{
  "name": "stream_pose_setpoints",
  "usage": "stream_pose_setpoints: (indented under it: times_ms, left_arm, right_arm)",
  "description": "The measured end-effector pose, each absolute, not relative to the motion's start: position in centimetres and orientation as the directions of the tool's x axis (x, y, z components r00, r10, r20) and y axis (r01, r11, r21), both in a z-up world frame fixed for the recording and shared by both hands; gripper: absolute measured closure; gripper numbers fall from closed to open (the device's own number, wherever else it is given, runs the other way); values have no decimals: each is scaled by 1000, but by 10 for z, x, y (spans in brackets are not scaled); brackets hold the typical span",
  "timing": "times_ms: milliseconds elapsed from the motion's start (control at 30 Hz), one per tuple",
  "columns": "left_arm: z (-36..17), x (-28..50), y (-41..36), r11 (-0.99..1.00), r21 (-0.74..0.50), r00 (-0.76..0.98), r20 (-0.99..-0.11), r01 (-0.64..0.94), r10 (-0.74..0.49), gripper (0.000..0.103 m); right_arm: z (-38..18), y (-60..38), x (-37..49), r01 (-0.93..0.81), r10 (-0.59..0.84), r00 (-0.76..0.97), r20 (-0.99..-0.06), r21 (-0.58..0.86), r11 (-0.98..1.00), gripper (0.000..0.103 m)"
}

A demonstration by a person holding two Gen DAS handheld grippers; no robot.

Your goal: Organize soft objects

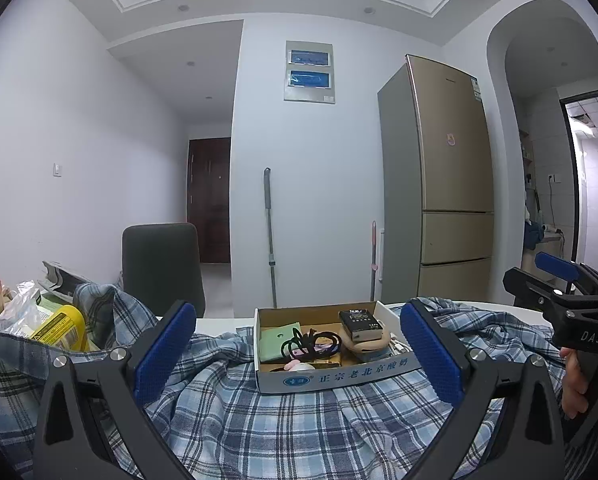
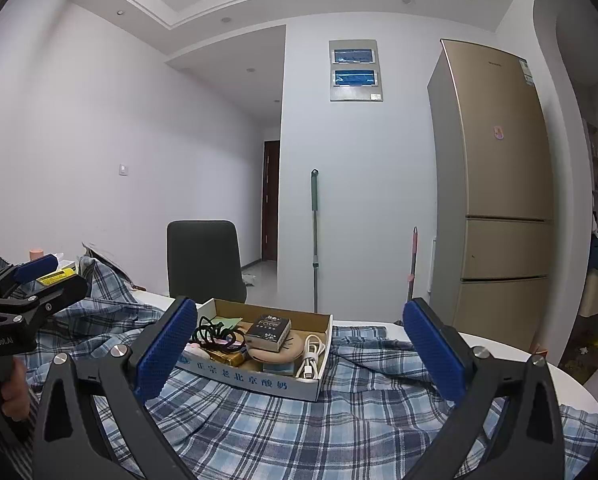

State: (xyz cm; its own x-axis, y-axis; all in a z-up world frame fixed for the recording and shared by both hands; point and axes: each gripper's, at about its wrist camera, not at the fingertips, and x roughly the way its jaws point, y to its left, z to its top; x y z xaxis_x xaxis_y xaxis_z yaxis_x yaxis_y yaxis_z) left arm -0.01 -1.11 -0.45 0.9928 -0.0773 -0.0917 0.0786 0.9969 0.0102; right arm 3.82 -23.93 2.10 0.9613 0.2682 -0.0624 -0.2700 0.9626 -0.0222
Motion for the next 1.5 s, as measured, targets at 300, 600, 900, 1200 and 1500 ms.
stream_pose_setpoints:
  times_ms: [300, 600, 900, 1200, 1500]
  left_arm:
    - [-4, -1, -12, 997, 11, 993, -91, 77, -76, 0]
    - [-2, -2, -12, 996, 7, 992, -88, 87, -86, 0]
    - [-1, -3, -10, 996, 2, 992, -88, 94, -94, 0]
    - [-1, -1, -9, 996, 4, 991, -101, 92, -91, 0]
    - [-1, -1, -9, 996, 5, 991, -101, 92, -91, 0]
  right_arm:
    - [21, -240, 38, -270, 268, 961, -63, -23, 963, 0]
    - [21, -240, 38, -270, 268, 961, -63, -23, 963, 0]
    - [21, -240, 38, -270, 268, 961, -62, -23, 963, 0]
    - [21, -241, 38, -270, 268, 961, -62, -23, 963, 0]
    - [21, -240, 38, -270, 268, 961, -62, -24, 963, 0]
